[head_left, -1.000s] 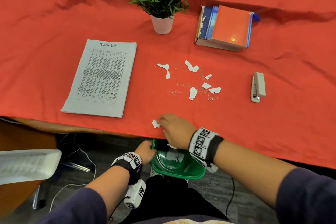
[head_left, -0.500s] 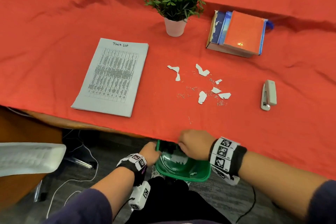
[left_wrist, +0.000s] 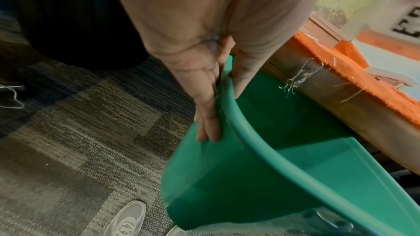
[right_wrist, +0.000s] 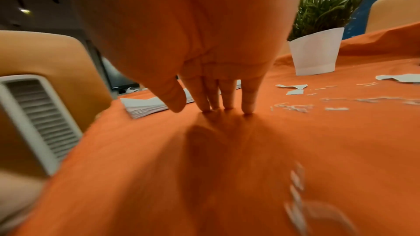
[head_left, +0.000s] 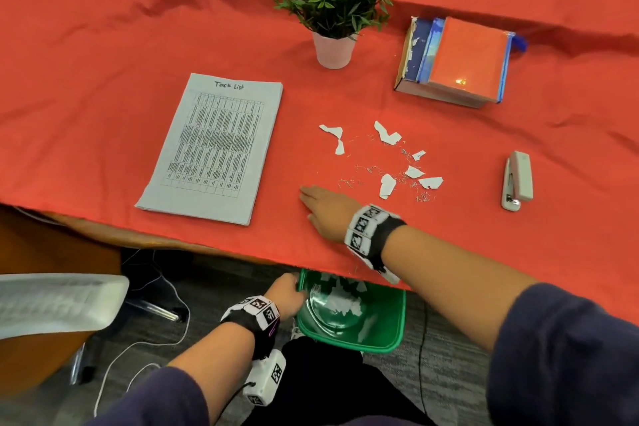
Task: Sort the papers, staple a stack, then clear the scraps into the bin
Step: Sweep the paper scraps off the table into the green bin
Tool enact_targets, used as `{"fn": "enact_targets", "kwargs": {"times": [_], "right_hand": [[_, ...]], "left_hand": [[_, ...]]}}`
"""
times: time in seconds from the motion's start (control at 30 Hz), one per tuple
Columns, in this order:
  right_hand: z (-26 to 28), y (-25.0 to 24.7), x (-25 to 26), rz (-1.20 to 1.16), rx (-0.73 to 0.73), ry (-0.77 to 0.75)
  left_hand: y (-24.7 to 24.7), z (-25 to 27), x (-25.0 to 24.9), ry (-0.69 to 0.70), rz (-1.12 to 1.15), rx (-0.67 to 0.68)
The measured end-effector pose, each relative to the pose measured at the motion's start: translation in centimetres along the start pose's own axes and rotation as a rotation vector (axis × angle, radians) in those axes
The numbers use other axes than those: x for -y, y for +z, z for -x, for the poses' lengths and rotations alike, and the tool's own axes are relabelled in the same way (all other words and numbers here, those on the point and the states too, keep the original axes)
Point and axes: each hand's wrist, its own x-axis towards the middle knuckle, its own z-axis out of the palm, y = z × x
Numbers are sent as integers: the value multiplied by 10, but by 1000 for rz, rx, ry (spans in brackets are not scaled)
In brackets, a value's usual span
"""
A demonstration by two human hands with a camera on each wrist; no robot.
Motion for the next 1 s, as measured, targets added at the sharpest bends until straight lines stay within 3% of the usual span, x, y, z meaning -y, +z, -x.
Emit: {"fn": "enact_targets", "kwargs": {"times": [0.13,0.33,0.43,0.53,0.6,0.73,0.87,1.0], "right_hand": [[78,35,0,-29,-15,-28],[163,61,1,-100,136,-42],[164,45,-12,-207,48,22],[142,22,-32,-247,-135,107],[123,15,-41,-253,-172,155],[111,35,-34,-193,-81,143],[145,68,-7,-156,14,38],[184,76,9,-228,241,-46]], "left_hand": [[-1,-11,3,3,-58,3],[2,-12,-7,-7,-97,-3],[6,-12,-9,6,-67,-11],[11,-12,-11,18,-65,1],[14,-14,-10,17,-50,14],[21,-27,2,-2,-42,25],[22,-24,-1,-11,-30,33],[20,-25,2,-32,-28,47]]}}
